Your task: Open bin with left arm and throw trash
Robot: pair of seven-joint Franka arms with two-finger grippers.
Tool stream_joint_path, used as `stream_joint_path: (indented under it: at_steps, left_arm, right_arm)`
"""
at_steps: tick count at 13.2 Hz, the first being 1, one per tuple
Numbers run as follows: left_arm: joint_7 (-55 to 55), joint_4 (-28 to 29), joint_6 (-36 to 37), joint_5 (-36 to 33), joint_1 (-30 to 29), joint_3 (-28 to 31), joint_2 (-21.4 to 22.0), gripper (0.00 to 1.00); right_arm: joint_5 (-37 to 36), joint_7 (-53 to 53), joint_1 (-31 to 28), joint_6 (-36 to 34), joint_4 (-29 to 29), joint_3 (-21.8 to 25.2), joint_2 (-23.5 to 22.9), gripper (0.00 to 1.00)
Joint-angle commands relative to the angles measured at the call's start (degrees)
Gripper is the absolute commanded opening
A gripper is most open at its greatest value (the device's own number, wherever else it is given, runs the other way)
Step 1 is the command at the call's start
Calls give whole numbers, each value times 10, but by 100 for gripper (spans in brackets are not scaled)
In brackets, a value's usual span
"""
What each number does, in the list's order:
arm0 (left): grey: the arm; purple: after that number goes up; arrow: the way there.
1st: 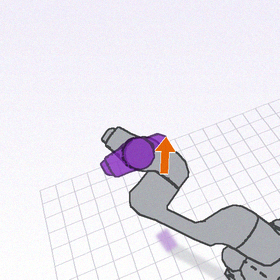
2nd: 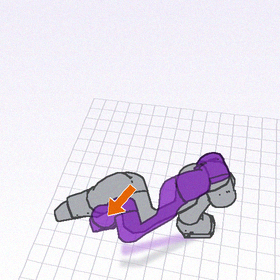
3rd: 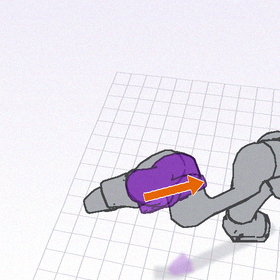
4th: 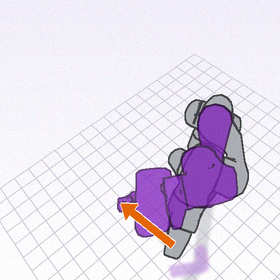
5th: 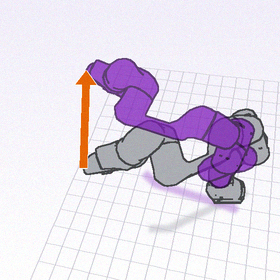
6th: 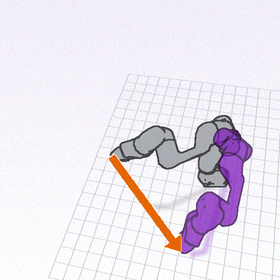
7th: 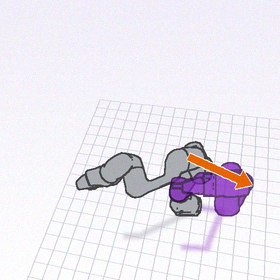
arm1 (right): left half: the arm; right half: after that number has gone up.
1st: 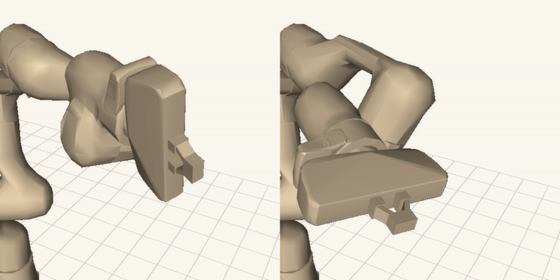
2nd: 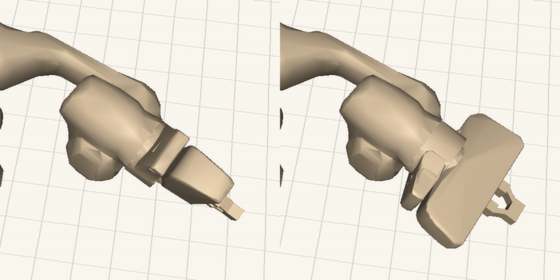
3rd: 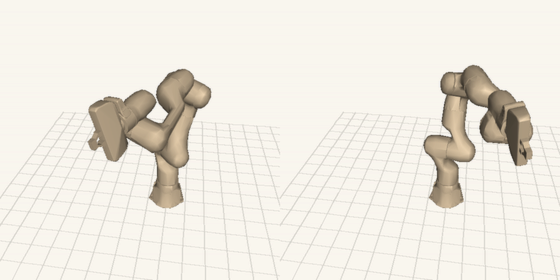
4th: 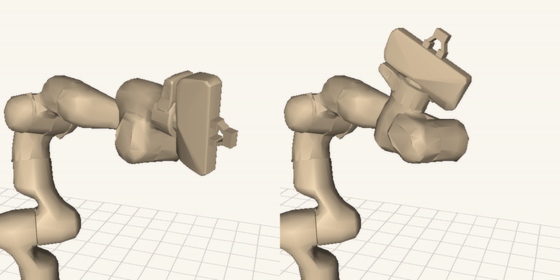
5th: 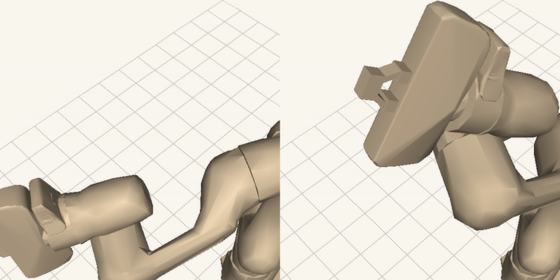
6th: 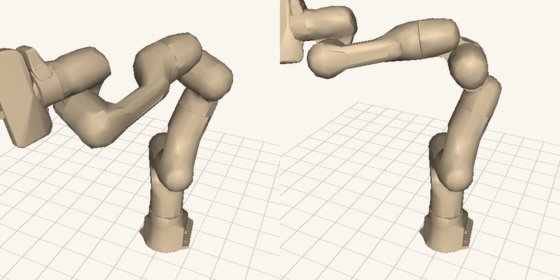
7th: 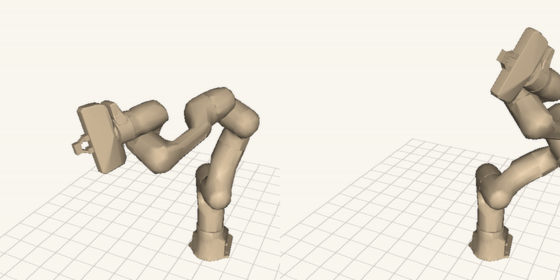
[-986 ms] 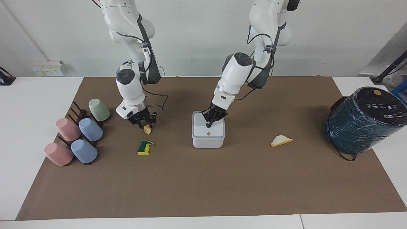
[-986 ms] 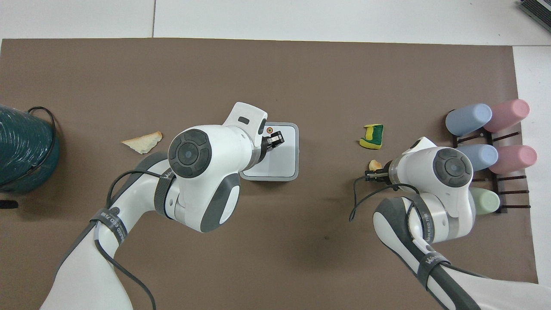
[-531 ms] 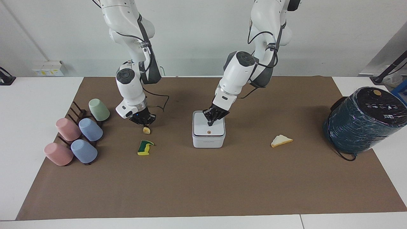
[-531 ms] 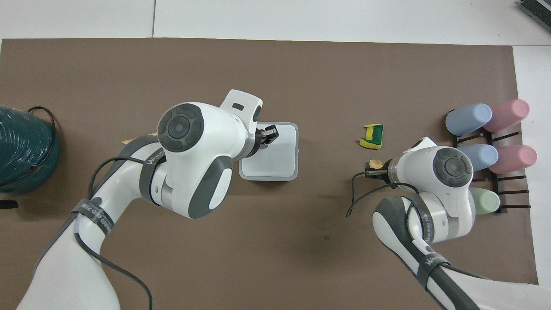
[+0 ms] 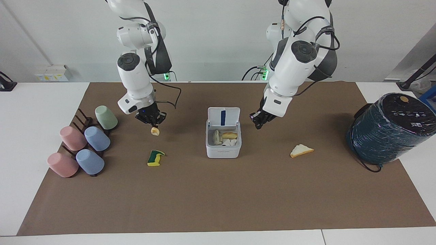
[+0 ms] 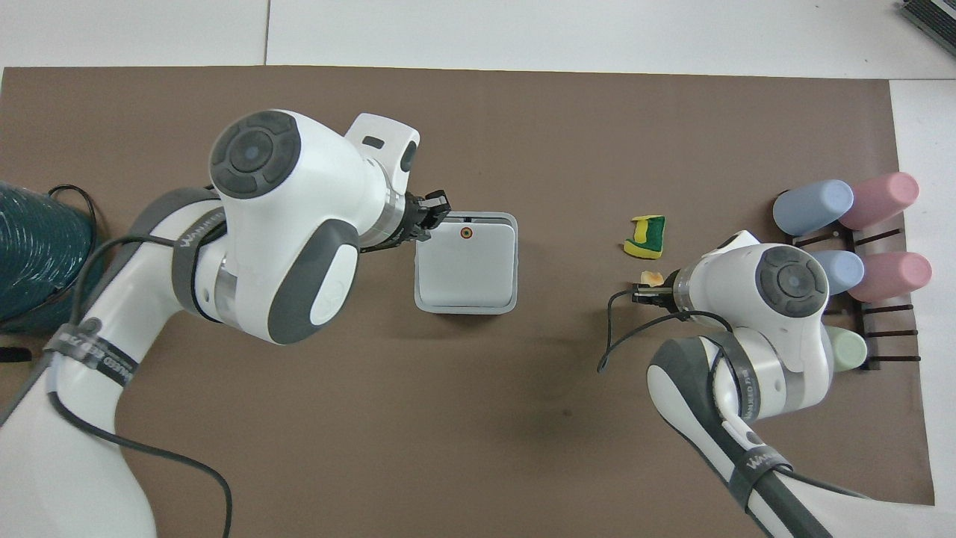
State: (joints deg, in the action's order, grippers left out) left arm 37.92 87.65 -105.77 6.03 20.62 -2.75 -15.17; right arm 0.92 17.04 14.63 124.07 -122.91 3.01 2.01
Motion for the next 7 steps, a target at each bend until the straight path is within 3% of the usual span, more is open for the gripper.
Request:
stream_joint_path:
  at_steps: [1, 2, 3, 4, 6, 7]
  left_arm:
    - [-84, -14, 21, -30, -30, -2, -9, 0]
    - [-125, -12, 21, -31, -53, -2, -9, 3]
    - [-156, -9, 17, -31, -68, -2, -8, 37]
    - [-186, -2, 11, -32, -80, -1, -7, 58]
    - [-252, 31, -13, -33, -102, -1, 5, 90]
    - [-274, 59, -39, -40, -109, -1, 15, 100]
  right_arm:
    - [8, 14, -1, -66, 63, -1, 3, 0]
    - [28, 25, 0, -75, 87, -2, -3, 0]
    - [74, 31, 7, -74, 104, -1, -11, 0]
    - [98, 34, 10, -70, 119, -1, -18, 0]
    - [131, 52, 13, -59, 137, -1, -28, 0]
    - [168, 65, 14, -48, 143, -4, -33, 0]
